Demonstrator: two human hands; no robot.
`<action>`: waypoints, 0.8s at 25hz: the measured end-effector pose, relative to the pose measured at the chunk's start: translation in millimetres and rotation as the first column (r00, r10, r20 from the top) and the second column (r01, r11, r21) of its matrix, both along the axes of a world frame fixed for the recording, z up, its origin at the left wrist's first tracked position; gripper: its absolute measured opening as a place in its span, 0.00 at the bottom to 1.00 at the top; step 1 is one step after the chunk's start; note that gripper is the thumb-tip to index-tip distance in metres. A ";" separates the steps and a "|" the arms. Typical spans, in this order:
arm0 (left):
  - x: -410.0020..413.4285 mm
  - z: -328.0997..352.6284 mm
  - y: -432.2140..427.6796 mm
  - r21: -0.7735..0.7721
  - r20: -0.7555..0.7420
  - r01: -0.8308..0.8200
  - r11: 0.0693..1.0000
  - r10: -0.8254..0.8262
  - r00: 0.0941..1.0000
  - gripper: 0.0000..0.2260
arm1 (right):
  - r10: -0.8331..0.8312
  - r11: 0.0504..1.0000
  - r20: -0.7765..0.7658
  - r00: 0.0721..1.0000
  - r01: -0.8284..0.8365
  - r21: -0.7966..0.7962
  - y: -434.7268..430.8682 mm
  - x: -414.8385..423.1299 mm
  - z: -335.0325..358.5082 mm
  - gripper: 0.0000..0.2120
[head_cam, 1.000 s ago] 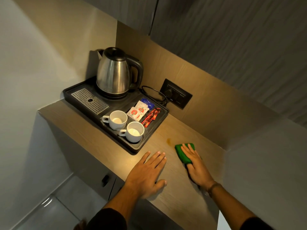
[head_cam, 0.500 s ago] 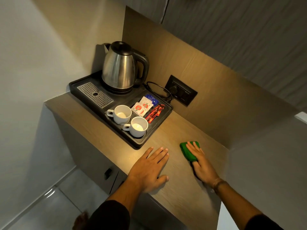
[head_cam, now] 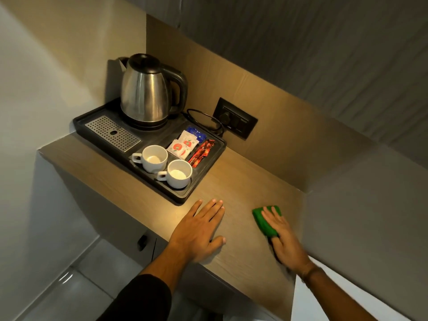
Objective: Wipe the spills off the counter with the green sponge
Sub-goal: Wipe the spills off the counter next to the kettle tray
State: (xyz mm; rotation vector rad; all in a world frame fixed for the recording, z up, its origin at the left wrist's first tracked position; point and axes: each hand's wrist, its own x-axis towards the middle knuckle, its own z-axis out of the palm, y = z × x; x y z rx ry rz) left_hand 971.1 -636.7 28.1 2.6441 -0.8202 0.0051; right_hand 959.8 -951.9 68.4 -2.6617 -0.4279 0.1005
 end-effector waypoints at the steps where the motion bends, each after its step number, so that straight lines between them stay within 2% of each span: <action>1: 0.1 -0.4 0.0 0.003 0.001 0.007 1.000 -0.007 1.000 0.36 | -0.097 0.995 -0.012 0.995 0.097 0.001 3.4 10.5 4.8 0.35; 3: 1.5 -1.6 1.1 0.000 0.017 0.003 1.000 -0.003 1.000 0.37 | -0.277 0.960 -0.036 0.960 0.278 0.021 36.6 30.0 19.9 0.35; 4: 1.8 -1.7 0.7 -0.001 0.023 0.005 1.000 -0.005 1.000 0.37 | -0.302 0.952 -0.056 0.952 0.304 0.031 57.4 25.9 25.4 0.36; 8: 1.5 -0.6 1.5 0.014 0.015 0.017 1.000 -0.017 1.000 0.36 | -0.086 0.996 -0.023 0.996 0.086 0.001 88.6 -85.6 1.1 0.39; 10: 2.8 -0.4 1.9 0.032 0.002 0.018 0.999 -0.018 1.000 0.37 | -0.120 0.993 -0.008 0.993 0.120 0.006 67.3 -121.8 3.5 0.39; 12: 2.2 0.7 1.5 0.054 -0.006 0.024 0.998 -0.024 1.000 0.37 | -0.252 0.968 -0.029 0.967 0.252 -0.002 56.8 -102.5 14.9 0.38; 14: 1.9 1.0 2.3 0.079 0.004 0.034 0.996 -0.035 0.999 0.37 | -0.467 0.884 -0.036 0.884 0.467 0.013 78.1 -71.6 29.3 0.37; 15: 1.8 1.4 2.5 0.088 0.006 0.035 0.996 -0.036 0.999 0.37 | -0.500 0.864 -0.051 0.865 0.502 0.037 97.4 -67.5 31.7 0.37; 18: 2.1 2.1 2.9 0.091 -0.001 0.048 0.995 -0.048 0.999 0.37 | -0.330 0.941 -0.057 0.942 0.333 0.064 131.4 -114.6 9.3 0.39; 20: 2.1 3.5 3.7 0.093 -0.017 0.055 0.994 -0.053 0.998 0.38 | -0.326 0.944 -0.033 0.945 0.327 0.043 119.5 -164.7 -1.9 0.41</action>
